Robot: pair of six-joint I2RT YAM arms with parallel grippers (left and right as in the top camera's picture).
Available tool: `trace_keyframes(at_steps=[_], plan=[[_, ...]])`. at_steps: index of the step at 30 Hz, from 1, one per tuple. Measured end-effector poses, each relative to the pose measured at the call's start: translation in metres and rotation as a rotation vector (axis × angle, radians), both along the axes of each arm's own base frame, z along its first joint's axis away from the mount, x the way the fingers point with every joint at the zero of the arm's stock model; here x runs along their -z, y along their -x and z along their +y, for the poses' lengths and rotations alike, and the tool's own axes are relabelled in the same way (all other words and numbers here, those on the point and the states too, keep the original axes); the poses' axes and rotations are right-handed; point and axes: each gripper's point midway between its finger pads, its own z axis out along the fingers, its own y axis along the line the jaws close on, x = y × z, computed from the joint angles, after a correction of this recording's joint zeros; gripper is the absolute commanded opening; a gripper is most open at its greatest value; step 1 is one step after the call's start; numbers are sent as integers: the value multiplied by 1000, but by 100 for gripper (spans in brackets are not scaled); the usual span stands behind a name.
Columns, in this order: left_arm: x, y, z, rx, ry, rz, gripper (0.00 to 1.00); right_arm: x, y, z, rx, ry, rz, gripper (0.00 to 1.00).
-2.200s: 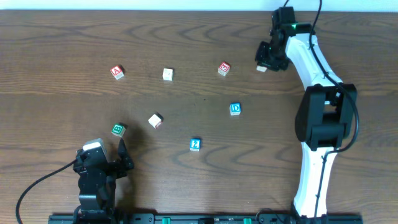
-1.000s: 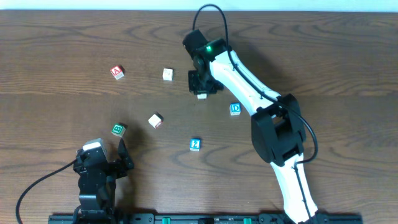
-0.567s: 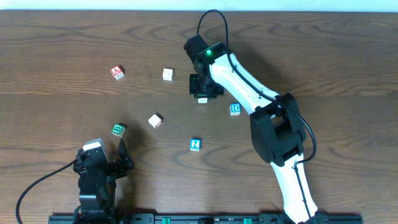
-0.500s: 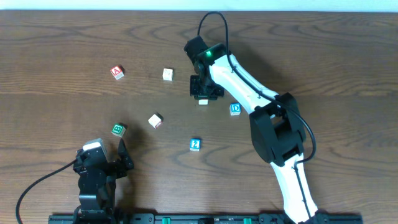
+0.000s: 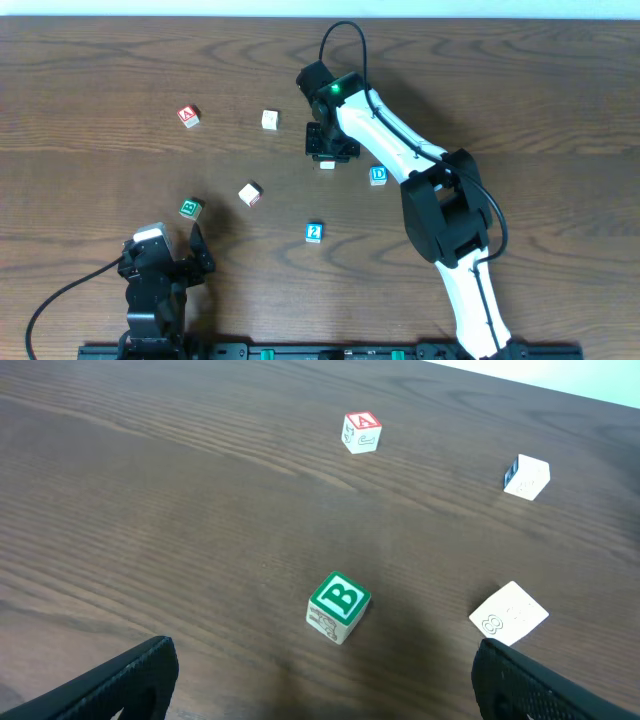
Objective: Spell out Ai2
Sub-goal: 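Carry the red 'I' block toward the table center, then lower the red 'I' block left of the blue 'D' and release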
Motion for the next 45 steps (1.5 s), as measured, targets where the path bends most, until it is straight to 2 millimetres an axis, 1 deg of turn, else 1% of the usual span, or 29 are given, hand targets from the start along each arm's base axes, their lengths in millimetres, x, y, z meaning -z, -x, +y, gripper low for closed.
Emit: trace_keyframes(at_steps=[9,16,35,45], plan=[[0,0,0,0,0,0,95,0,-7,-7,19,42,-34,1],[0,0,0,0,0,0,95,0,-9,-9,22,54,-48,1],[0,0,0,0,0,0,95,1,-6,-6,10,66,-60,1],[0,0,0,0,0,0,95,1,-3,0,6,18,-33,1]])
